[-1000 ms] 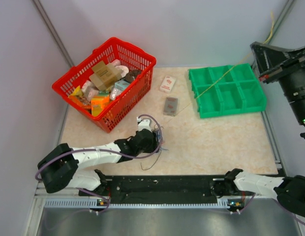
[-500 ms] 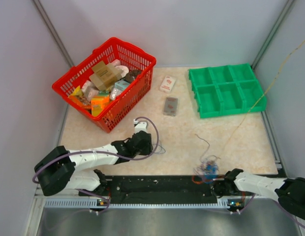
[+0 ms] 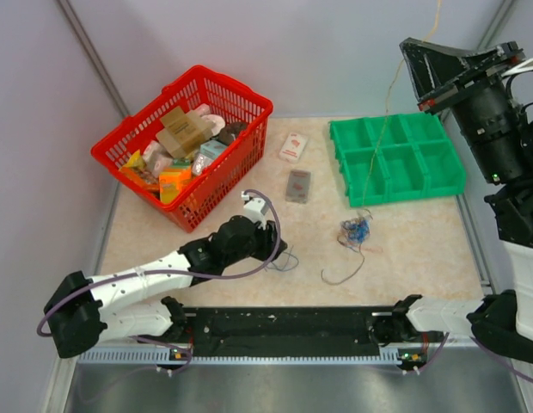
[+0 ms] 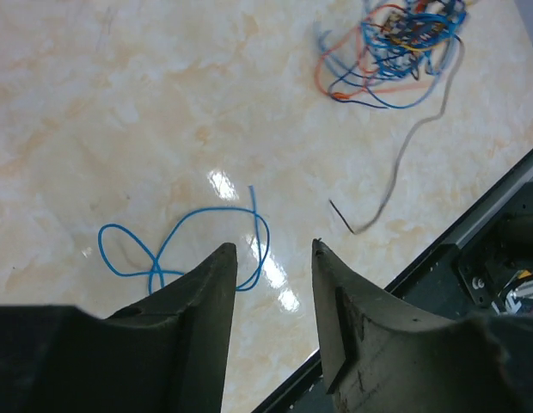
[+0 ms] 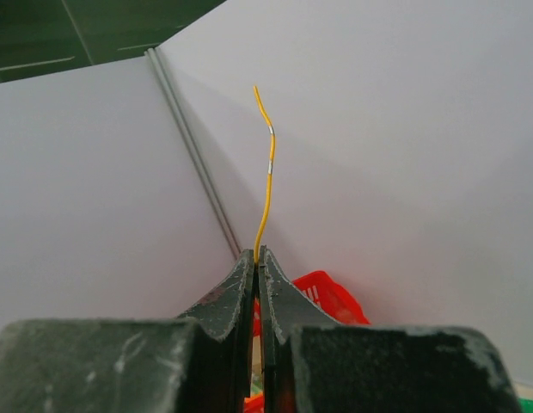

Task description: Untangle the cables

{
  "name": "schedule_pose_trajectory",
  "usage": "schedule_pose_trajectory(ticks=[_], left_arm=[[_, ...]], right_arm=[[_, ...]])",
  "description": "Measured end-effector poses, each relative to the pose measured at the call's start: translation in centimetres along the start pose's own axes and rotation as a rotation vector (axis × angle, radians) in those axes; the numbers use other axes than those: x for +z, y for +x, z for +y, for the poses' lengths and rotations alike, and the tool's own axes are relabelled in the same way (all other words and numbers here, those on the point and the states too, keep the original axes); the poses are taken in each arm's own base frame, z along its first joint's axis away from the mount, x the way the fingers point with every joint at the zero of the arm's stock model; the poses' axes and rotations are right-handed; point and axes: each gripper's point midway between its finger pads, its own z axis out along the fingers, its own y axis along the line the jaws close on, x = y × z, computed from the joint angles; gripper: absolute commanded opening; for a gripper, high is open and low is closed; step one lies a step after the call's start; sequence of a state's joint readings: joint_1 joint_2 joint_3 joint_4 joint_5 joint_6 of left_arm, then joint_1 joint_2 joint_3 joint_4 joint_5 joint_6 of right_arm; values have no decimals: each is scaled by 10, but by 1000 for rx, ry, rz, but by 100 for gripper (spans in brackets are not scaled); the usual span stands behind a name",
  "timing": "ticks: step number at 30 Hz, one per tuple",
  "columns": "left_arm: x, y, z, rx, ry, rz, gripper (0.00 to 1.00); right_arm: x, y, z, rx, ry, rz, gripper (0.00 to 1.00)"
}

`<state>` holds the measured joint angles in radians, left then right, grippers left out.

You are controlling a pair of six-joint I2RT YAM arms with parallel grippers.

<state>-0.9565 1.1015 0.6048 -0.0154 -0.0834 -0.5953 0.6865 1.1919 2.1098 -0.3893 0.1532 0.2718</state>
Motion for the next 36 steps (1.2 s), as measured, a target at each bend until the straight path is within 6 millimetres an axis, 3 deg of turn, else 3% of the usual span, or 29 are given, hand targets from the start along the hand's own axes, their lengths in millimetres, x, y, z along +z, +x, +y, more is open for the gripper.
schedule_pose_trajectory(ticks=[2,6,7,11,15,19,22,24,27,31,36], left_arm=[[-1,-12,-5,3,-2,-22,52],[-4,-21,-2,-5,-43,-42,76],[-5,-20,2,-9,-60,-38,82],[-4,-8,15,-34,-126,-1,84],[12,19,34,-36,-211,92,76],[32,52,57,-14,-317,221,75],[45,62,65,0,-365,269,77],[52,66,67,8,-377,286,67],[60,65,66,14,-384,292,38],[67,64,69,12,-408,288,0],[54,69,75,-3,-421,283,0]], right_arm=[[-1,-1,2,8,-10,0,0],[-13,-3,-3,4,10,-9,0],[-18,4,-8,-1,26,3,0],[-45,43,-34,-21,107,79,0],[-66,101,-62,-45,186,186,0],[-88,184,-94,-73,273,363,0],[-118,257,-120,-92,350,539,0],[-147,307,-138,-102,401,677,0],[-193,357,-157,-107,468,833,0],[-240,386,-171,-88,536,940,0],[-254,397,-175,-67,571,973,0]])
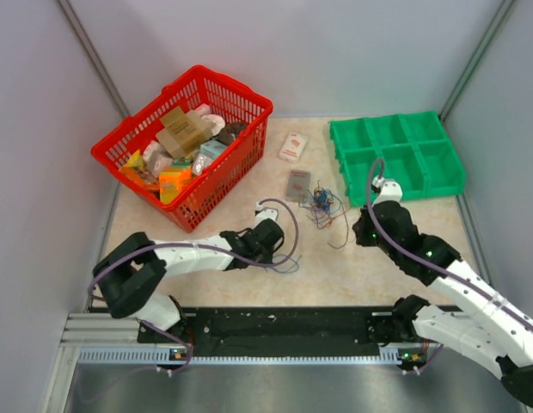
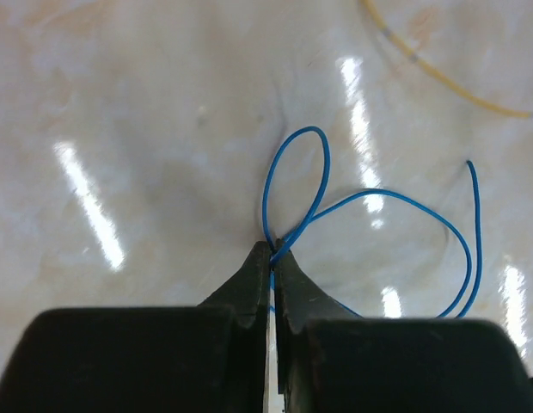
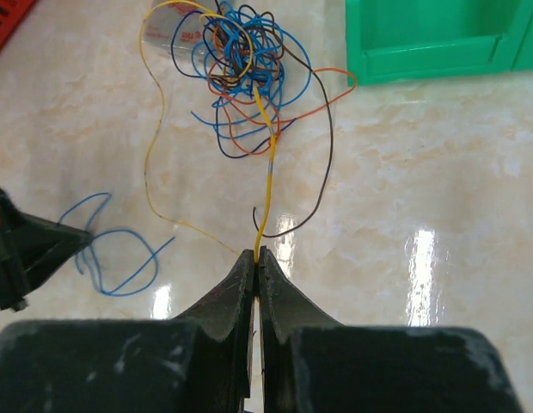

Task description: Untangle the cables

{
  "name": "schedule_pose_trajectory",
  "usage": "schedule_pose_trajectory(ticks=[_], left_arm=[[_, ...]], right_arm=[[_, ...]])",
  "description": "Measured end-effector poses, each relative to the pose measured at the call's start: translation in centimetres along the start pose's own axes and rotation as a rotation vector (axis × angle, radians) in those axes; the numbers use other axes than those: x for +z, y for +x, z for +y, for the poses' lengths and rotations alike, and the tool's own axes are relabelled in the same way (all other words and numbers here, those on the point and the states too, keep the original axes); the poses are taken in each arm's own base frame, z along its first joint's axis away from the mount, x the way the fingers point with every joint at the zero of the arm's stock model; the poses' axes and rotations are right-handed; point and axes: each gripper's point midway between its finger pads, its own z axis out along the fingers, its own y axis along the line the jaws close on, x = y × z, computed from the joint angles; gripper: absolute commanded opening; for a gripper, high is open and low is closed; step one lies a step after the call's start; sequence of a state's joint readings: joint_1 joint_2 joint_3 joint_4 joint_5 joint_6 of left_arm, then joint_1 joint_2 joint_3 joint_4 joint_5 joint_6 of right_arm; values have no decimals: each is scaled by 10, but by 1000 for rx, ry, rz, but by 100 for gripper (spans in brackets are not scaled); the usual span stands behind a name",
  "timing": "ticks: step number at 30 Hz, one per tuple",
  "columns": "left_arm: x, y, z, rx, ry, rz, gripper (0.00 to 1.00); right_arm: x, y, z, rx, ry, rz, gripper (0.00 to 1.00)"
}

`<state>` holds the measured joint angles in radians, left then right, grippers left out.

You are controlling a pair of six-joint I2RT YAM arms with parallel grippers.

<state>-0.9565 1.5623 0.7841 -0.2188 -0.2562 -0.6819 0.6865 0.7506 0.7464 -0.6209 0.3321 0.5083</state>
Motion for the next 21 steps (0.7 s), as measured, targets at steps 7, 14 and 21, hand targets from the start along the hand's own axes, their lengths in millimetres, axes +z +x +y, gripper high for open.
schedule_pose_trajectory(ticks=[7,14,21], left_arm=[[-82,-21,31,-41,12,-151,0],[-213,-98,36,-156,218,-565,0],[-257,-128,34,-174,248,-664,0]], right_arm=[[39,26,9,-52,33,138,0],[67,57,52,-44,-135,285,1],[61,83,91,-118,-293,424,91]])
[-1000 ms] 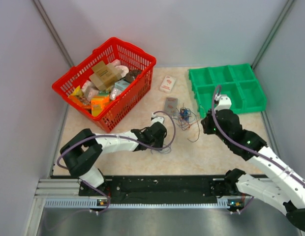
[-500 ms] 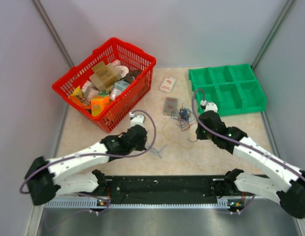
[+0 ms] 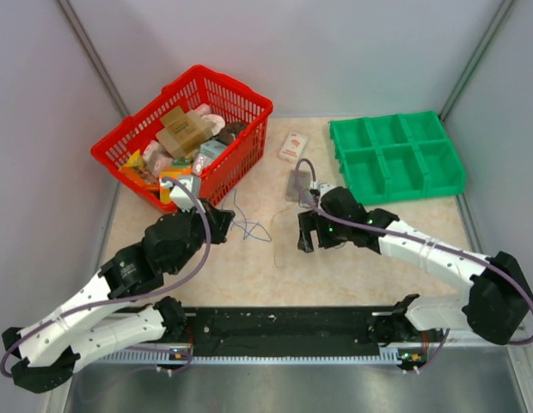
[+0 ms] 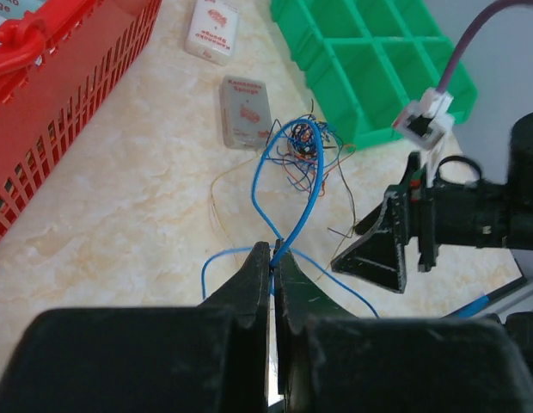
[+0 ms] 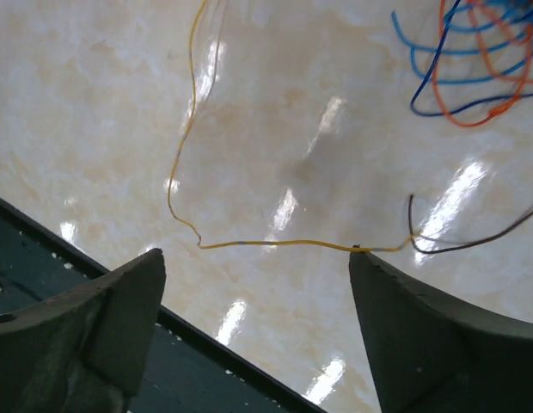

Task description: Untangle the cables

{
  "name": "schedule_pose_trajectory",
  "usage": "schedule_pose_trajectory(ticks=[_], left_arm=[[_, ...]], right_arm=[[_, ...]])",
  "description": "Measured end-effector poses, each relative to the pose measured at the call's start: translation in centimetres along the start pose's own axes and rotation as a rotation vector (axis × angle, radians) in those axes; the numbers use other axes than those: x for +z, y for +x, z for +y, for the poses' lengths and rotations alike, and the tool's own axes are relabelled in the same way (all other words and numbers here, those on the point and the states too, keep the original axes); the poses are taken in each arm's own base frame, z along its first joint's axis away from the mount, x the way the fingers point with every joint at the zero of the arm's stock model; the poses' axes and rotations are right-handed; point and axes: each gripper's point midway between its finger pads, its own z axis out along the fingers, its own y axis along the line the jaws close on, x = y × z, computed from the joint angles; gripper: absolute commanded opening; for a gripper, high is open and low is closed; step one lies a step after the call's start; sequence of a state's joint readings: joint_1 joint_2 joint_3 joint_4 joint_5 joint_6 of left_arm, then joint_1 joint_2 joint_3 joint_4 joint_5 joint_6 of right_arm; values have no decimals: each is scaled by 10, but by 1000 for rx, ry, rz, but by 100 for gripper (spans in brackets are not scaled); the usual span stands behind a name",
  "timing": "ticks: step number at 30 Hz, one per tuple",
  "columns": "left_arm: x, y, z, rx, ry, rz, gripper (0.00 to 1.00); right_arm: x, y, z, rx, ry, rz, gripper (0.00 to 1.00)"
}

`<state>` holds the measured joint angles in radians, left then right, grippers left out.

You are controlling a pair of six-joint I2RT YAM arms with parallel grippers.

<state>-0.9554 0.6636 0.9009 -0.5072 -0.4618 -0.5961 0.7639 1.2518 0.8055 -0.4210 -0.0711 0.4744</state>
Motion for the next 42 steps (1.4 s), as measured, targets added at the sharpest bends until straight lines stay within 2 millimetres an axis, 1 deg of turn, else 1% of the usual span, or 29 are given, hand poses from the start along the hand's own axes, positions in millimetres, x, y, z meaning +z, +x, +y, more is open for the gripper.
schedule_pose_trajectory(ticks=[1,3,5,6,7,8,9,11,13,14,15,16,18,21,24,27,31,33,37,39,42], left_arm=[[2,0,-1,4,-4,8,0],[8,3,-5,17,-13,37,0],[13,5,-10,28,-14,68,0],[16,6,-13,33,-16,79,0],[19,7,-16,39,-13,94,0],[22,9,-19,45,-7,110,0],[24,12,-21,51,-3,122,0],[27,19,-25,68,20,154,0],[28,24,-31,74,48,179,0],[29,26,-34,74,65,187,0],[29,28,-38,75,81,196,0],[29,29,-40,76,93,204,0],[29,33,-45,80,124,223,0],[27,34,-53,80,166,235,0],[26,34,-61,68,210,235,0],[25,35,-67,60,244,245,0],[22,35,-77,49,295,253,0],[21,34,-80,46,310,251,0],[20,34,-86,41,345,253,0],[18,35,-91,38,371,258,0],[16,34,-96,34,401,261,0]], right_arm=[[-4,-5,0,-19,9,0,93],[-19,-25,2,-80,30,-34,94],[-41,-49,9,-133,25,-99,94],[-51,-57,13,-153,12,-128,94],[-67,-67,21,-177,-22,-168,95],[-79,-73,28,-193,-52,-201,95],[-97,-81,41,-216,-118,-245,95],[-119,-86,63,-247,-232,-291,95],[-132,-86,87,-278,-357,-297,95],[-134,-84,96,-290,-403,-291,95],[-134,-82,110,-302,-462,-272,94],[-133,-80,118,-306,-498,-258,95],[-120,-74,131,-289,-542,-205,95],[-96,-68,136,-224,-566,-173,97],[-85,-58,138,-183,-626,-181,97],[-84,-55,146,-173,-689,-187,97],[-94,-64,160,-192,-776,-241,96],[-97,-64,165,-207,-820,-261,96],[-97,-53,166,-212,-867,-244,95],[-97,-51,167,-216,-882,-244,94],[-95,-51,163,-216,-854,-250,88]])
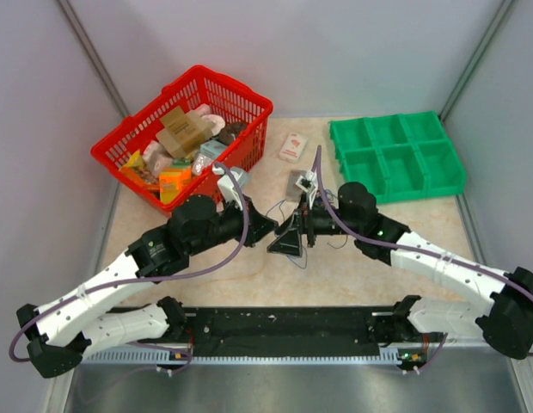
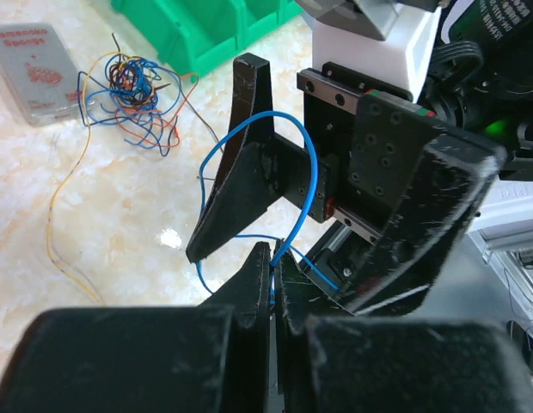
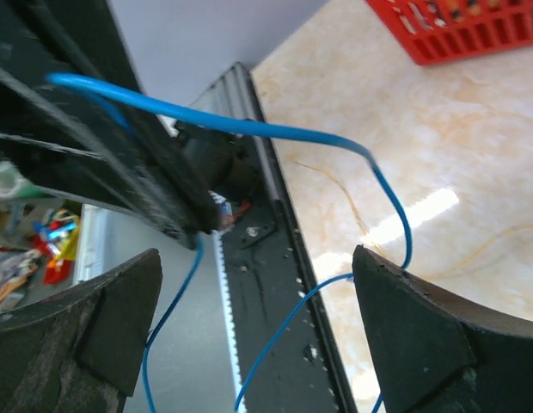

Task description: Untangle the cables

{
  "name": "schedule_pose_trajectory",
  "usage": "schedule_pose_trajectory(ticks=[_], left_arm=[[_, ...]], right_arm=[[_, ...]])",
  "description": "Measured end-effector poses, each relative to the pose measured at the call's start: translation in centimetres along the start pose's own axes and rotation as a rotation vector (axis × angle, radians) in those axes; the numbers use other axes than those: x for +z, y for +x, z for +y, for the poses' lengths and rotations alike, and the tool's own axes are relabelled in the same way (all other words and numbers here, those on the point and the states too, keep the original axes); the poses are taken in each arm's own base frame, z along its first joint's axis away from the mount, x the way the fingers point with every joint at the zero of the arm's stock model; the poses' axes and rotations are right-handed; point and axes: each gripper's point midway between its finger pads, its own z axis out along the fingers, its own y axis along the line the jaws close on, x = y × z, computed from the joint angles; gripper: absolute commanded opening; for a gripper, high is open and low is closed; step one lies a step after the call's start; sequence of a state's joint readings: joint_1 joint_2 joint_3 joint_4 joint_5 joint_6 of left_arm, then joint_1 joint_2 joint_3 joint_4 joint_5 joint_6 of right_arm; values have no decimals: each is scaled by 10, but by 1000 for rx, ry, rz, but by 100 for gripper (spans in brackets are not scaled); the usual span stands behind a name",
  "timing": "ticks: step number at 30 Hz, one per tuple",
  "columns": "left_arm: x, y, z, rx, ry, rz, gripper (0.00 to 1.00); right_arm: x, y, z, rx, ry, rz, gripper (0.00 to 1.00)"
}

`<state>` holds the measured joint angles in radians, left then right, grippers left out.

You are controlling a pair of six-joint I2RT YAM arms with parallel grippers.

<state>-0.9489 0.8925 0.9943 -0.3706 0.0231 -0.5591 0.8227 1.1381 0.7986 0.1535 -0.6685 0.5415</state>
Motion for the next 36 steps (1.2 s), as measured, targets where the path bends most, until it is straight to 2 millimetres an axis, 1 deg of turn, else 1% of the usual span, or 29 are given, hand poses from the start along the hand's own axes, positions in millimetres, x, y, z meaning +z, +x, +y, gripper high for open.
schedule_pose_trajectory(ticks=[2,3,6,8,11,13,19,23,25,26,31,34,36], left_arm=[[0,-1,-3,1,14,-2,0],[0,-1,-3,1,16,-3,0],[0,-1,-3,-1,13,-3,0],[-1,0,-1,-10,3,4,0],[-2,-2,-3,-25,-8,17,0],[-3,-6,-6,-39,-4,14,0],[-4,-9,-12,-65,12,13,0],[-4,-10,-15,-72,28,13,0],[-4,-12,-15,-75,32,6,0],[-4,-12,-15,-76,32,6,0],[-4,-13,-17,-81,38,3,0],[-4,-12,-19,-84,49,11,0],[-4,-11,-20,-87,52,14,0]], right_arm=[[-3,2,-8,-1,59,5,83],[-5,1,-12,-2,92,10,83],[-13,-4,-23,-6,197,8,87],[-21,-8,-26,-13,254,-8,88],[-34,-15,-26,-17,316,-41,91],[-36,-22,-25,-17,328,-61,91],[-32,-25,-26,-21,318,-72,90],[-27,-32,-20,-46,278,-100,81],[-25,-35,-17,-61,249,-116,73],[-24,-35,-15,-64,235,-120,71],[-17,-35,-7,-84,162,-124,70],[-15,-31,-1,-95,109,-124,70],[-13,-30,4,-99,68,-126,65]])
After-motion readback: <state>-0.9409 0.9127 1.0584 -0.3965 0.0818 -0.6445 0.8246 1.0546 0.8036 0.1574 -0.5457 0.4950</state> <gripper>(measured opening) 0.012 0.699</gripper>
